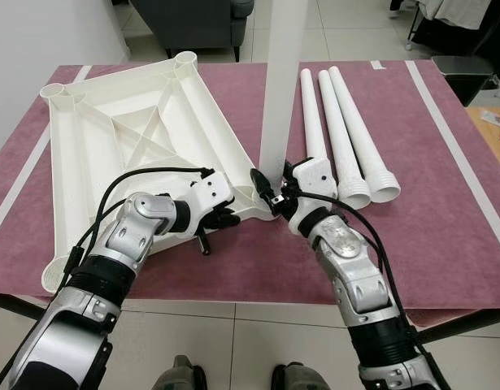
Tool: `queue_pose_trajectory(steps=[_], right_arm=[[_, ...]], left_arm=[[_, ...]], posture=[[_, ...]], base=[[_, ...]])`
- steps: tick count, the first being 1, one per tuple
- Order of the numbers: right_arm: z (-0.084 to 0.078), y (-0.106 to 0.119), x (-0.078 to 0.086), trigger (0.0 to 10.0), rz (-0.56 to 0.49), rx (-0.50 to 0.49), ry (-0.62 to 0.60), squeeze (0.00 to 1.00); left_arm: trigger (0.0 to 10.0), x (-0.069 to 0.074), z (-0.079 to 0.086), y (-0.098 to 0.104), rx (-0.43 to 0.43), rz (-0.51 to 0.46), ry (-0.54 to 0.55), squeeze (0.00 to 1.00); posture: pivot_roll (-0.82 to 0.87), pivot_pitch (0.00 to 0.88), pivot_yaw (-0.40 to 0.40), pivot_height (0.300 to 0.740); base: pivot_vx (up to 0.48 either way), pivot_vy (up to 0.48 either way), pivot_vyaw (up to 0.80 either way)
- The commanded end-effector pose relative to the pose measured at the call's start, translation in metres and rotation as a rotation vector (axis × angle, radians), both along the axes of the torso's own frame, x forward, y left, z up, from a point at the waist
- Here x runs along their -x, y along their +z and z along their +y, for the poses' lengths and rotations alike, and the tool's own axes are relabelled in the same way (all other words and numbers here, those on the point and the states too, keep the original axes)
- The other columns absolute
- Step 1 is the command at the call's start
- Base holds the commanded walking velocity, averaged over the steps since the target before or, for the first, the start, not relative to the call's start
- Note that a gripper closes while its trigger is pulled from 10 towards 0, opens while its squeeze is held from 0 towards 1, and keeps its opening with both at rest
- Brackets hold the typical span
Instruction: Building children table
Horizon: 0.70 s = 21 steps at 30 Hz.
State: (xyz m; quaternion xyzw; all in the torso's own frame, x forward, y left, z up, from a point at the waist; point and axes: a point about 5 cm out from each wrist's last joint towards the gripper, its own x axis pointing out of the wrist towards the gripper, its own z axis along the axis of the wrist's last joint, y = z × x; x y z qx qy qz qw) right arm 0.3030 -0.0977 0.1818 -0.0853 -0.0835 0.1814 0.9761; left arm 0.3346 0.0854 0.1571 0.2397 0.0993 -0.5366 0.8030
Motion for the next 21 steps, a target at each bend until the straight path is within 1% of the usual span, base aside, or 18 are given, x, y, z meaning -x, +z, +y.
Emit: queue_pose_trajectory(steps=[1,6,7,8,9,10,11,15,16,18,19,20,21], right_arm=[[-0.022,-0.042,-0.002,0.0,0.199,0.088,-0.186,0.00],[-0.016,-0.043,0.000,0.0,0.208,0.059,-0.210,0.00],[-0.013,-0.043,0.001,0.2,0.207,0.049,-0.198,0.00],[-0.013,-0.042,0.001,7.8,0.202,0.052,-0.196,0.00],[-0.013,-0.041,0.000,10.0,0.191,0.053,-0.180,0.00],[-0.013,-0.041,0.000,10.0,0.191,0.053,-0.180,0.00],[-0.013,-0.040,0.000,10.0,0.184,0.050,-0.177,1.00],[-0.013,-0.039,-0.001,10.0,0.182,0.041,-0.169,1.00],[-0.010,-0.031,-0.001,10.0,0.147,0.017,-0.094,0.00],[-0.008,-0.017,0.000,10.0,0.086,-0.006,0.007,0.00],[-0.008,-0.017,0.000,10.0,0.086,-0.006,0.007,0.00],[-0.009,-0.011,0.001,10.0,0.059,-0.006,0.046,0.00],[-0.010,-0.008,0.000,10.0,0.048,-0.004,0.058,0.00]], left_arm=[[0.0,-0.008,0.001,0.022,0.049,-0.091,0.031,0.00],[0.0,-0.009,-0.001,0.023,0.054,-0.092,0.036,0.00],[0.0,-0.009,0.000,0.022,0.054,-0.090,0.035,0.00],[0.0,-0.008,0.000,0.021,0.054,-0.089,0.034,0.00],[0.0,-0.008,0.000,0.021,0.053,-0.087,0.032,0.00],[0.0,-0.008,0.000,0.021,0.053,-0.087,0.032,0.00],[0.0,-0.008,0.000,0.020,0.053,-0.086,0.031,0.00],[0.0,-0.007,0.000,0.019,0.052,-0.085,0.031,0.00],[0.0,-0.005,0.002,0.018,0.048,-0.081,0.016,0.00],[0.0,0.000,0.005,0.017,0.038,-0.075,-0.012,0.00],[0.0,0.000,0.005,0.017,0.038,-0.075,-0.012,0.00],[0.0,0.002,0.007,0.016,0.030,-0.073,-0.029,0.00],[0.0,0.004,0.008,0.016,0.026,-0.072,-0.038,0.00]], posture=[[-0.02,0.134,0.101,0.740],[-0.02,0.138,0.102,0.740],[-0.02,0.138,0.102,0.740],[-0.02,0.138,0.102,0.740],[-0.02,0.138,0.102,0.740],[-0.02,0.138,0.102,0.740],[-0.02,0.138,0.102,0.740],[-0.02,0.138,0.102,0.740],[-0.02,0.138,0.105,0.740],[-0.02,0.138,0.104,0.740],[-0.02,0.138,0.104,0.740],[-0.02,0.138,0.104,0.740],[-0.02,0.138,0.104,0.740]], base=[[0.000,0.000,0.00],[0.000,0.000,0.00],[0.000,0.000,0.00],[0.000,0.000,0.00],[0.000,0.000,0.00],[0.000,0.000,0.00],[0.000,0.000,0.00],[0.000,0.000,0.00],[0.000,0.000,0.00],[0.000,0.000,0.00],[0.000,0.000,0.00],[0.000,0.000,0.00],[0.000,0.000,0.00]])
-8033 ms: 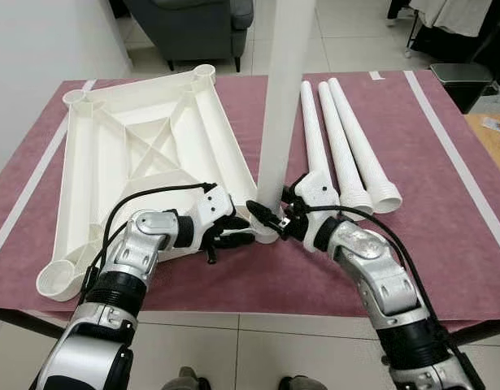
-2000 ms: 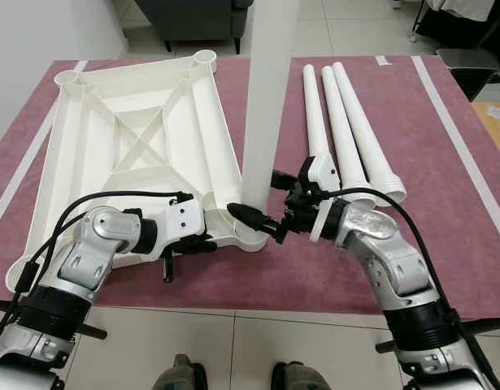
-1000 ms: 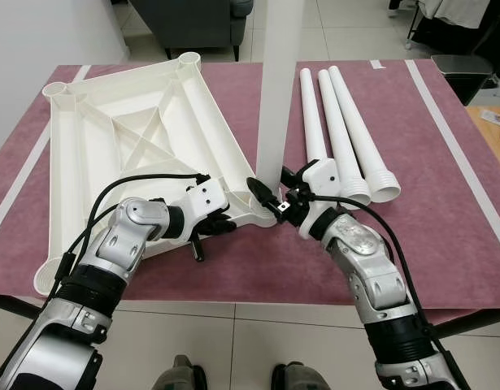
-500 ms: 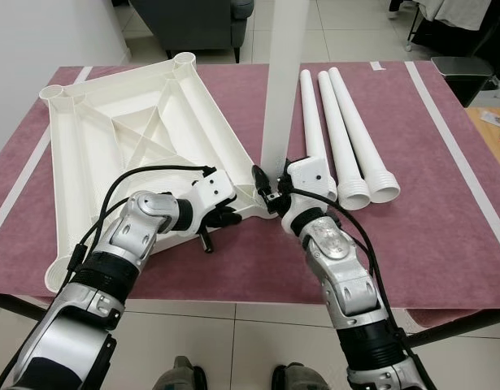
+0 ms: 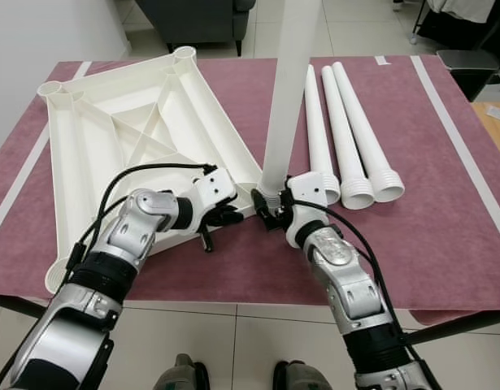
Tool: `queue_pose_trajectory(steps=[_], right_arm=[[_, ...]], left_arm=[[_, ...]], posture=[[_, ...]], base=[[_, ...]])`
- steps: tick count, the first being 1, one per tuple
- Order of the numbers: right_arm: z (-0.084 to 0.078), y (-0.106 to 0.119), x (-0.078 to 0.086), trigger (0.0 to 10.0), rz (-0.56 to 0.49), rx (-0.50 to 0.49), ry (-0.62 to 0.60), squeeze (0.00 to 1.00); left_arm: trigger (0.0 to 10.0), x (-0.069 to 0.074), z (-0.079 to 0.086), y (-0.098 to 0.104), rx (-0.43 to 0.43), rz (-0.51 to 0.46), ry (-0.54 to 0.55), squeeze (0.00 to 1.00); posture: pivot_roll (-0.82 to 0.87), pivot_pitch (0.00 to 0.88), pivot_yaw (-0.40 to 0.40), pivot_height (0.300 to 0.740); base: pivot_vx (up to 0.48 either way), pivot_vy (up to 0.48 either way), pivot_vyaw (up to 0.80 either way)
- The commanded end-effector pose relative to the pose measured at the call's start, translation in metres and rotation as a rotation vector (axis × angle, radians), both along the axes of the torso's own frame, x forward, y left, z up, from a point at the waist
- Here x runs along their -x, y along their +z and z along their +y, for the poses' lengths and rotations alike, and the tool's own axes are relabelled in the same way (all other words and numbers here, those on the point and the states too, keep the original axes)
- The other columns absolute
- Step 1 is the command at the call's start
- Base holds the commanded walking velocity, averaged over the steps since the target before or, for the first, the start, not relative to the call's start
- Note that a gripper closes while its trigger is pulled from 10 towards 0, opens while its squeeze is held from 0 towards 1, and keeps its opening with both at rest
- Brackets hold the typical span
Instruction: Building children table
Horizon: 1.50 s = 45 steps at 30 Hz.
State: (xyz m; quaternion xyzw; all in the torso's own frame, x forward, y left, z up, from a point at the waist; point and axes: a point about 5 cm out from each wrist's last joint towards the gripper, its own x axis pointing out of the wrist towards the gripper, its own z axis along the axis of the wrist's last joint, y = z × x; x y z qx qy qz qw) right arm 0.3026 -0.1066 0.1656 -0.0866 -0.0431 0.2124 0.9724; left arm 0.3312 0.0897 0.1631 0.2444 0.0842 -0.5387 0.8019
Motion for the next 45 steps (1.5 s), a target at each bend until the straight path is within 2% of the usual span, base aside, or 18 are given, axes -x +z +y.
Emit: queue_pose_trajectory(steps=[1,7,9,10,11,13,17,20,21,26,27,29,30,38,40,42,44,45], right_arm=[[-0.003,0.012,0.000,10.0,-0.052,-0.025,0.026,0.00],[-0.008,0.023,-0.001,10.0,-0.088,-0.014,0.096,0.00],[-0.008,0.032,0.001,10.0,-0.106,-0.011,0.213,0.00],[-0.008,0.032,0.001,10.0,-0.106,-0.011,0.213,0.00],[-0.003,0.037,0.005,10.0,-0.096,-0.008,0.342,0.00],[-0.003,0.037,0.005,10.0,-0.096,-0.008,0.342,0.00],[0.004,0.039,0.009,10.0,-0.080,0.016,0.469,0.00],[0.004,0.039,0.009,10.0,-0.080,0.016,0.469,0.00],[0.009,0.037,0.011,10.0,-0.067,0.038,0.545,0.00],[0.015,0.031,0.014,10.0,-0.041,0.055,0.611,0.00],[0.015,0.029,0.014,7.9,-0.035,0.054,0.620,0.00],[0.015,0.029,0.014,7.9,-0.035,0.054,0.620,0.00],[0.015,0.027,0.015,0.0,-0.026,0.048,0.626,0.00],[0.014,0.017,0.016,0.0,0.013,0.018,0.585,0.00],[0.012,0.011,0.015,0.0,0.029,0.021,0.532,0.00],[0.007,-0.001,0.008,0.0,0.059,0.052,0.377,0.00],[0.007,-0.001,0.008,0.0,0.059,0.052,0.377,0.00],[0.002,-0.006,0.002,0.0,0.067,0.071,0.273,0.00]], left_arm=[[0.0,0.003,0.006,0.010,0.009,-0.041,-0.043,0.00],[0.0,0.013,0.012,0.008,-0.017,-0.033,-0.101,0.00],[0.0,0.023,0.019,0.007,-0.040,-0.022,-0.146,0.00],[0.0,0.023,0.019,0.007,-0.040,-0.022,-0.146,0.00],[0.0,0.031,0.025,0.005,-0.062,-0.012,-0.179,0.00],[0.0,0.031,0.025,0.005,-0.062,-0.012,-0.179,0.00],[0.0,0.039,0.032,0.002,-0.088,0.004,-0.206,0.00],[0.0,0.039,0.032,0.002,-0.088,0.004,-0.206,0.00],[0.0,0.044,0.035,0.002,-0.095,0.012,-0.212,0.00],[0.0,0.046,0.036,0.002,-0.092,0.014,-0.207,0.00],[0.0,0.047,0.035,0.003,-0.090,0.013,-0.206,0.00],[0.0,0.047,0.035,0.003,-0.090,0.013,-0.206,0.00],[0.0,0.047,0.034,0.003,-0.087,0.012,-0.203,0.00],[0.0,0.042,0.028,0.005,-0.052,0.005,-0.187,0.00],[0.0,0.039,0.024,0.007,-0.032,-0.002,-0.173,0.00],[0.0,0.030,0.017,0.011,0.003,-0.018,-0.138,0.00],[0.0,0.030,0.017,0.011,0.003,-0.018,-0.138,0.00],[0.0,0.023,0.012,0.014,0.020,-0.028,-0.113,0.00]], posture=[[-0.01,0.137,0.104,0.740],[-0.01,0.135,0.103,0.740],[0.00,0.134,0.101,0.740],[0.00,0.134,0.101,0.740],[0.00,0.132,0.099,0.740],[0.00,0.132,0.099,0.740],[0.01,0.127,0.095,0.740],[0.01,0.127,0.095,0.740],[0.02,0.123,0.090,0.740],[0.02,0.121,0.088,0.740],[0.02,0.120,0.088,0.740],[0.02,0.120,0.088,0.740],[0.02,0.119,0.089,0.740],[0.01,0.118,0.091,0.740],[0.01,0.118,0.093,0.740],[0.01,0.123,0.094,0.740],[0.01,0.123,0.094,0.740],[0.01,0.123,0.095,0.740]], base=[[0.000,0.000,0.00],[0.000,0.000,0.00],[0.000,0.000,0.00],[0.000,0.000,0.00],[0.000,0.000,0.00],[0.000,0.000,0.00],[0.000,0.000,0.00],[0.000,0.000,0.00],[0.000,0.000,0.00],[0.000,0.000,0.00],[0.000,0.000,0.00],[0.000,0.000,0.00],[0.000,0.000,0.00],[0.000,0.000,0.00],[0.000,0.000,0.00],[0.000,0.000,0.00],[0.000,0.000,0.00],[0.000,0.000,0.00]])
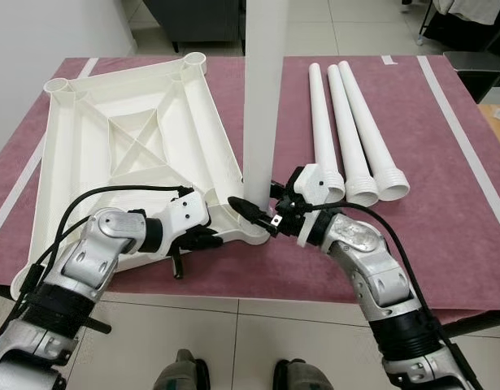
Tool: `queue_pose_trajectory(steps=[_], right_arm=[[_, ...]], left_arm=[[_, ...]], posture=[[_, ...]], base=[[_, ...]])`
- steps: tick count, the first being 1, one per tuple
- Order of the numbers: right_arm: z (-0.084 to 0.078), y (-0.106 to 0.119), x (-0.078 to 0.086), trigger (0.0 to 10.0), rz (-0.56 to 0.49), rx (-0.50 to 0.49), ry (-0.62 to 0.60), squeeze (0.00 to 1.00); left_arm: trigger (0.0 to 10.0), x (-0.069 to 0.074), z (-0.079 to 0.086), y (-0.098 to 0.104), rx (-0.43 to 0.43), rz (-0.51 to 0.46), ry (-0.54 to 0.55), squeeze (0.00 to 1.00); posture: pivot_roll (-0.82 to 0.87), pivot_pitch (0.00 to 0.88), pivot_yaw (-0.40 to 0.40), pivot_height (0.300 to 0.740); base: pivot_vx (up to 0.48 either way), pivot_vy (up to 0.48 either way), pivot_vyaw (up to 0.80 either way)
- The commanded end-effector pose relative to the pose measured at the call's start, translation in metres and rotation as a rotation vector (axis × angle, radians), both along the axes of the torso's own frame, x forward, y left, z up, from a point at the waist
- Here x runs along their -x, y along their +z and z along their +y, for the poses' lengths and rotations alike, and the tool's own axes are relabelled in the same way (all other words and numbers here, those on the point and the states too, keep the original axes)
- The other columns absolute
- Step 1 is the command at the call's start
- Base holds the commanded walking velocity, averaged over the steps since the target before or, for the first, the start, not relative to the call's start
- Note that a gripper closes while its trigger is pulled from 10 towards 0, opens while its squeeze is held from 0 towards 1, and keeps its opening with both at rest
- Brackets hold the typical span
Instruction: Building children table
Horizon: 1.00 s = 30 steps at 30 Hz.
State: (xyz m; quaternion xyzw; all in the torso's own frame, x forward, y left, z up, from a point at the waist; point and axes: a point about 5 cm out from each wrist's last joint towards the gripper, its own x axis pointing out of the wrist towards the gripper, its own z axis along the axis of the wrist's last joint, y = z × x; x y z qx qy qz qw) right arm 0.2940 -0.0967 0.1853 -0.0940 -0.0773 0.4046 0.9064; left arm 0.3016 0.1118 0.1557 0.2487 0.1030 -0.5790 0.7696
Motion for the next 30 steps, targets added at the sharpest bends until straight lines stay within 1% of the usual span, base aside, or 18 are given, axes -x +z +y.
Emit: queue_pose_trajectory(steps=[1,3,4,5,6,8,9,10,11,13,18,22,23,24,25,26,30], right_arm=[[-0.007,-0.026,-0.007,0.0,0.097,0.061,-0.139,0.00],[-0.017,-0.032,-0.017,0.0,0.109,0.075,-0.351,0.00],[-0.017,-0.032,-0.017,0.0,0.109,0.075,-0.351,0.00],[-0.020,-0.034,-0.020,0.0,0.117,0.070,-0.425,0.00],[-0.020,-0.034,-0.020,0.0,0.117,0.070,-0.425,0.00],[-0.024,-0.041,-0.024,0.0,0.149,0.063,-0.580,0.00],[-0.024,-0.041,-0.024,0.0,0.149,0.063,-0.580,0.00],[-0.025,-0.044,-0.025,0.0,0.166,0.060,-0.637,0.00],[-0.025,-0.044,-0.025,0.0,0.166,0.060,-0.637,0.00],[-0.023,-0.049,-0.026,0.0,0.179,0.057,-0.708,0.00],[-0.017,-0.049,-0.025,0.0,0.175,0.040,-0.754,0.00],[-0.011,-0.048,-0.025,0.0,0.169,0.016,-0.749,0.00],[-0.008,-0.045,-0.025,8.9,0.156,0.005,-0.724,0.00],[-0.005,-0.042,-0.024,10.0,0.138,-0.010,-0.694,0.00],[-0.005,-0.042,-0.024,10.0,0.138,-0.010,-0.694,0.00],[-0.002,-0.036,-0.023,10.0,0.109,-0.041,-0.637,1.00],[-0.002,-0.032,-0.023,10.0,0.092,-0.051,-0.609,1.00]], left_arm=[[0.0,-0.007,-0.010,0.022,0.060,-0.076,-0.022,0.00],[0.0,-0.022,-0.020,0.028,0.078,-0.094,0.025,0.00],[0.0,-0.022,-0.020,0.028,0.078,-0.094,0.025,0.00],[0.0,-0.027,-0.023,0.030,0.079,-0.098,0.040,0.00],[0.0,-0.027,-0.023,0.030,0.079,-0.098,0.040,0.00],[0.0,-0.037,-0.029,0.033,0.083,-0.100,0.068,0.00],[0.0,-0.037,-0.029,0.033,0.083,-0.100,0.068,0.00],[0.0,-0.040,-0.031,0.033,0.083,-0.100,0.084,0.00],[0.0,-0.040,-0.031,0.033,0.083,-0.100,0.084,0.00],[0.0,-0.046,-0.035,0.032,0.079,-0.098,0.110,0.00],[0.0,-0.050,-0.036,0.030,0.074,-0.097,0.131,0.00],[0.0,-0.051,-0.036,0.029,0.075,-0.096,0.134,0.00],[0.0,-0.050,-0.035,0.028,0.075,-0.096,0.133,0.00],[0.0,-0.049,-0.034,0.028,0.075,-0.096,0.129,0.00],[0.0,-0.049,-0.034,0.028,0.075,-0.096,0.129,0.00],[0.0,-0.049,-0.033,0.027,0.074,-0.095,0.125,0.00],[0.0,-0.048,-0.033,0.026,0.073,-0.094,0.123,0.00]], posture=[[0.01,0.123,0.095,0.740],[0.00,0.129,0.098,0.740],[0.00,0.129,0.098,0.740],[0.00,0.129,0.099,0.740],[0.00,0.129,0.099,0.740],[0.00,0.134,0.105,0.740],[0.00,0.134,0.105,0.740],[0.00,0.135,0.107,0.740],[0.00,0.135,0.107,0.740],[0.00,0.138,0.110,0.740],[0.00,0.140,0.109,0.740],[0.00,0.140,0.109,0.740],[0.00,0.141,0.105,0.740],[0.00,0.141,0.105,0.740],[0.00,0.141,0.105,0.740],[0.00,0.141,0.104,0.740],[0.00,0.141,0.104,0.740]], base=[[0.000,0.000,0.00],[0.000,0.000,0.00],[0.000,0.000,0.00],[0.000,0.000,0.00],[0.000,0.000,0.00],[0.000,0.000,0.00],[0.000,0.000,0.00],[0.000,0.000,0.00],[0.000,0.000,0.00],[0.000,0.000,0.00],[0.000,0.000,0.00],[0.000,0.000,0.00],[0.000,0.000,0.00],[0.000,0.000,0.00],[0.000,0.000,0.00],[0.000,0.000,0.00],[0.000,0.000,0.00]])
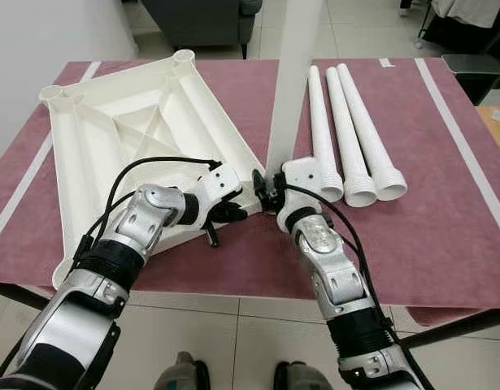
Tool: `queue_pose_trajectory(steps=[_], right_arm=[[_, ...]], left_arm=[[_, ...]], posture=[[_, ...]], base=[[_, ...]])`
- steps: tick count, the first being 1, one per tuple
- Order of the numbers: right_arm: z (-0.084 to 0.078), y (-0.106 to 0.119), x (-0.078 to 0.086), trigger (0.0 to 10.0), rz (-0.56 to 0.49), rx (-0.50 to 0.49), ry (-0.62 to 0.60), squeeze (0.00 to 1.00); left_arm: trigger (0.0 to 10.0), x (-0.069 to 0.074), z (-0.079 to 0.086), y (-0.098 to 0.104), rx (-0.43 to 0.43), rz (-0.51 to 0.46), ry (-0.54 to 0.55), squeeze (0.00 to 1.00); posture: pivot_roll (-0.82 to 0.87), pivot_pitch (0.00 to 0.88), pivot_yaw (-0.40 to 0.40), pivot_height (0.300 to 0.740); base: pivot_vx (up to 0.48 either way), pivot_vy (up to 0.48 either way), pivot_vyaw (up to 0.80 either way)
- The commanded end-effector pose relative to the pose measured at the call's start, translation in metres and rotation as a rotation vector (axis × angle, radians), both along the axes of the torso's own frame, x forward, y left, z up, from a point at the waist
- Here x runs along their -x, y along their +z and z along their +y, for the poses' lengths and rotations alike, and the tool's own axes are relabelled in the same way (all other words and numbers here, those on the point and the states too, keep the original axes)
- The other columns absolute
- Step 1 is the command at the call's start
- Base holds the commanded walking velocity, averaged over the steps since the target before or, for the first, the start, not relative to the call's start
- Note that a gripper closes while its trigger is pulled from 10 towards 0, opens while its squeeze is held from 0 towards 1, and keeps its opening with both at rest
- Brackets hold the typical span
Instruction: Building children table
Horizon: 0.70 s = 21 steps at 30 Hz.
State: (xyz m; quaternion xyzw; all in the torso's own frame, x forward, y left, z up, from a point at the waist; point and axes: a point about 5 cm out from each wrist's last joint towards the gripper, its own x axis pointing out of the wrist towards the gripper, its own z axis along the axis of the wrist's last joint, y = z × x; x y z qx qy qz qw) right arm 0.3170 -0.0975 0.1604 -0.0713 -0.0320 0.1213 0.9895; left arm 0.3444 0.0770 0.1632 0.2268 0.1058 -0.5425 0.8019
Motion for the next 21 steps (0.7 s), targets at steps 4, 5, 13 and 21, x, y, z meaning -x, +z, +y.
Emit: queue_pose_trajectory(steps=[4,5,13,21], right_arm=[[0.000,0.017,0.002,10.0,-0.072,-0.037,0.129,0.00],[0.000,0.017,0.002,10.0,-0.072,-0.037,0.129,0.00],[-0.014,0.055,0.008,10.0,-0.193,-0.013,0.401,0.00],[0.002,0.042,0.024,10.0,-0.076,0.068,0.744,0.00]], left_arm=[[0.0,0.000,0.007,0.015,0.018,-0.091,-0.006,0.00],[0.0,0.000,0.007,0.015,0.018,-0.091,-0.006,0.00],[0.0,0.027,0.031,0.009,-0.039,-0.065,-0.132,0.00],[0.0,0.046,0.047,0.011,-0.063,-0.049,-0.201,0.00]], posture=[[0.00,0.141,0.107,0.740],[0.00,0.141,0.107,0.740],[0.00,0.140,0.105,0.740],[0.02,0.135,0.098,0.740]], base=[[0.000,0.000,0.00],[0.000,0.000,0.00],[0.000,0.000,0.00],[0.000,0.000,0.00]])
